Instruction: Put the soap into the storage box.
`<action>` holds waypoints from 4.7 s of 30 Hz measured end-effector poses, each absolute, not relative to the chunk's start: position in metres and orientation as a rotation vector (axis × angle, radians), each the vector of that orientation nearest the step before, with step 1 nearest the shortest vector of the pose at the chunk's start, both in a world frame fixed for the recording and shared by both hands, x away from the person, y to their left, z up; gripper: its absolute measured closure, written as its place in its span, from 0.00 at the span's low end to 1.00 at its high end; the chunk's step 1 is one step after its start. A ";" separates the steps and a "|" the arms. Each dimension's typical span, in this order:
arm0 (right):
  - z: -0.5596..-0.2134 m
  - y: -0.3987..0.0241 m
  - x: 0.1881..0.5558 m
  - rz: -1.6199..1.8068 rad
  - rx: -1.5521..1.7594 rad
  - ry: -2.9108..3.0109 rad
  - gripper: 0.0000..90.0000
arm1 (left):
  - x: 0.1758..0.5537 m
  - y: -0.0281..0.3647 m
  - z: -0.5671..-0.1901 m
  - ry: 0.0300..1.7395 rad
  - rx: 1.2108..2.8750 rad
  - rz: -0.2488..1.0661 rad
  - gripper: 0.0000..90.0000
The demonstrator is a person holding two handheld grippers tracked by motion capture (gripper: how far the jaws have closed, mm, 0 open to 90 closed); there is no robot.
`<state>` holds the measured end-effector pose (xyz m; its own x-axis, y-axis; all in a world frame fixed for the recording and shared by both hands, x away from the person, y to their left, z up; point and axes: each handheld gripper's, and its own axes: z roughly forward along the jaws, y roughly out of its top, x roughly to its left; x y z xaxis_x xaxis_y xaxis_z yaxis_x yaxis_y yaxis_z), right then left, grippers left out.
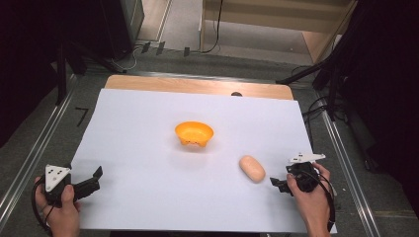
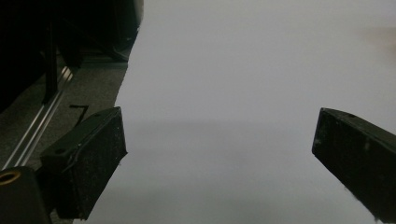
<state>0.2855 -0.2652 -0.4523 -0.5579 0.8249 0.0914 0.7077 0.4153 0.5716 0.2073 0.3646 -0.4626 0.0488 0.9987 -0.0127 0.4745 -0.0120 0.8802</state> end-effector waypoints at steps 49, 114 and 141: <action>-0.459 -0.174 0.320 0.620 1.307 2.597 0.36 | 0.208 0.365 -0.463 1.529 1.594 0.888 0.03; -0.385 -0.102 0.399 0.839 0.565 2.812 0.37 | 0.208 0.365 -0.463 1.512 1.593 0.878 0.04; -0.381 -0.023 0.434 0.756 0.313 2.938 0.37 | 0.208 0.366 -0.463 1.517 1.581 0.875 0.04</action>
